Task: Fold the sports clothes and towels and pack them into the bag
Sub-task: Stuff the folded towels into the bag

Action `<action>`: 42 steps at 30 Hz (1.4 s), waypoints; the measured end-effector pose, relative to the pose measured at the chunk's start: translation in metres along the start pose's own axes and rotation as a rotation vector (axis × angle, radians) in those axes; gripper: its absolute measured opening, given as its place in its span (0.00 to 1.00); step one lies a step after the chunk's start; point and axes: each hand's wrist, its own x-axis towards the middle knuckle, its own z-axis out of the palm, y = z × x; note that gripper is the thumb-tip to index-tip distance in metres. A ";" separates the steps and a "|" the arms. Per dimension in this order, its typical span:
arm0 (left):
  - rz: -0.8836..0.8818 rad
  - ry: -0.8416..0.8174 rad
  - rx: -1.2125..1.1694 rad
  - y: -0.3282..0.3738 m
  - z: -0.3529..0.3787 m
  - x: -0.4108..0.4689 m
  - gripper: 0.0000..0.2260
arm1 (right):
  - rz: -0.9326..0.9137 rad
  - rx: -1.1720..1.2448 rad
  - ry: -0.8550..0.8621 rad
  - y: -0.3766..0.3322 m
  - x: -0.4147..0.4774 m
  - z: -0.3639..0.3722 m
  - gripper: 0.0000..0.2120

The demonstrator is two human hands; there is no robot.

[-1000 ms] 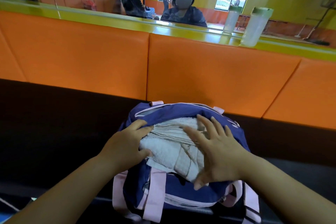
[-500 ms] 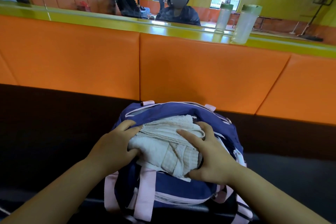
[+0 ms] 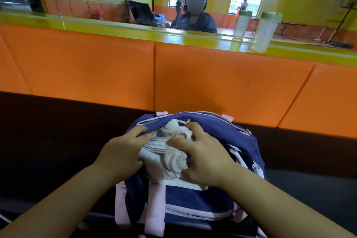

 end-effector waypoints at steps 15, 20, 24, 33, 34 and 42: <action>0.059 0.042 -0.428 -0.002 -0.020 0.012 0.30 | -0.033 0.251 0.086 -0.019 0.025 0.032 0.34; 0.020 0.076 -0.429 -0.005 -0.019 0.012 0.32 | -0.060 0.137 0.083 -0.016 0.034 0.050 0.22; 0.024 0.091 -0.407 -0.003 -0.023 0.012 0.29 | 0.016 0.155 0.060 -0.012 0.049 0.055 0.22; 0.017 0.110 -0.357 -0.007 -0.018 0.008 0.30 | 0.198 0.137 -0.092 0.000 0.026 0.051 0.34; 0.022 0.116 -0.368 -0.006 -0.018 0.007 0.30 | 0.158 0.159 -0.099 -0.004 0.026 0.051 0.32; -0.030 0.119 -0.376 -0.010 -0.015 0.011 0.31 | 0.077 0.352 -0.166 -0.008 0.042 0.060 0.21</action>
